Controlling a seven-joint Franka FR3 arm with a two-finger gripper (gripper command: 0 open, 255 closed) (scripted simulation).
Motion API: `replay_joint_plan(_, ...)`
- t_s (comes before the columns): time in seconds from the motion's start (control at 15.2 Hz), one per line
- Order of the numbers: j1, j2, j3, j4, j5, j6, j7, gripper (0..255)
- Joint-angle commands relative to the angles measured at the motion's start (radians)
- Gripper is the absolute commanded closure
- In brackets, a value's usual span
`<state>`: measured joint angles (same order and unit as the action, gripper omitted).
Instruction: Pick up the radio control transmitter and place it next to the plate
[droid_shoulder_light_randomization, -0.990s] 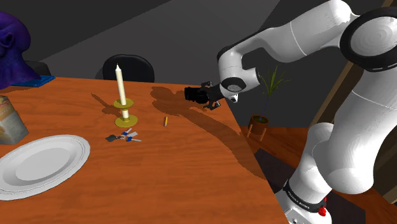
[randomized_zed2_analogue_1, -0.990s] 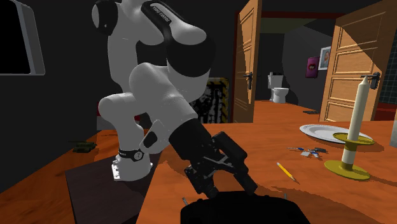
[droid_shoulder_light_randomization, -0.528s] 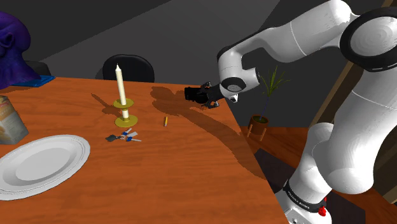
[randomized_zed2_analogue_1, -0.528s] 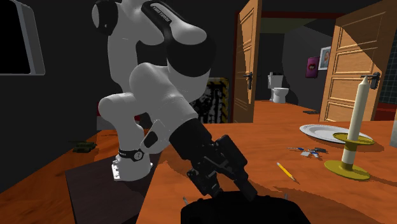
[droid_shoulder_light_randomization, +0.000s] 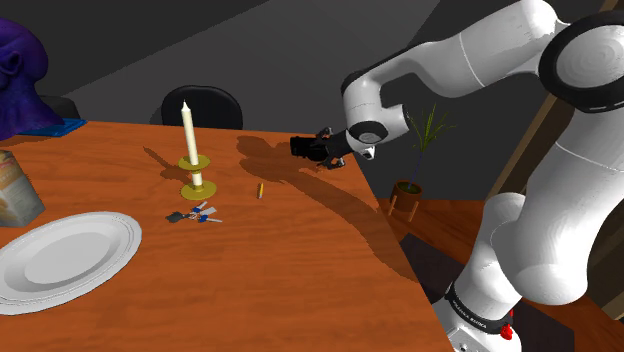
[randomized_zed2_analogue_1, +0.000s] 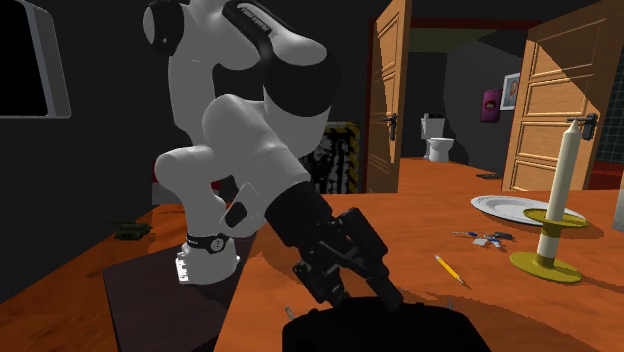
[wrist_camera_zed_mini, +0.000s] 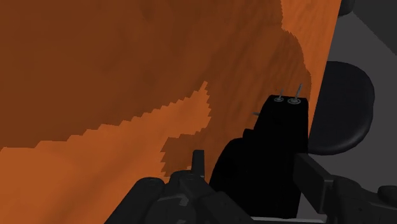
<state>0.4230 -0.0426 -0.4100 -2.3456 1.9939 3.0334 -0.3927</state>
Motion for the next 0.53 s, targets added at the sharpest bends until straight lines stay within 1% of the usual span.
replay_joint_plan(0.0, 0.006, -0.018, 0.001, -0.004, -0.066, 0.015, 0.067, 255)
replay_joint_plan(0.26, 0.022, -0.065, 0.002, -0.026, -0.244, 0.046, 0.243, 255)
replay_joint_plan(0.46, 0.029, -0.102, 0.004, -0.049, -0.408, 0.064, 0.403, 255)
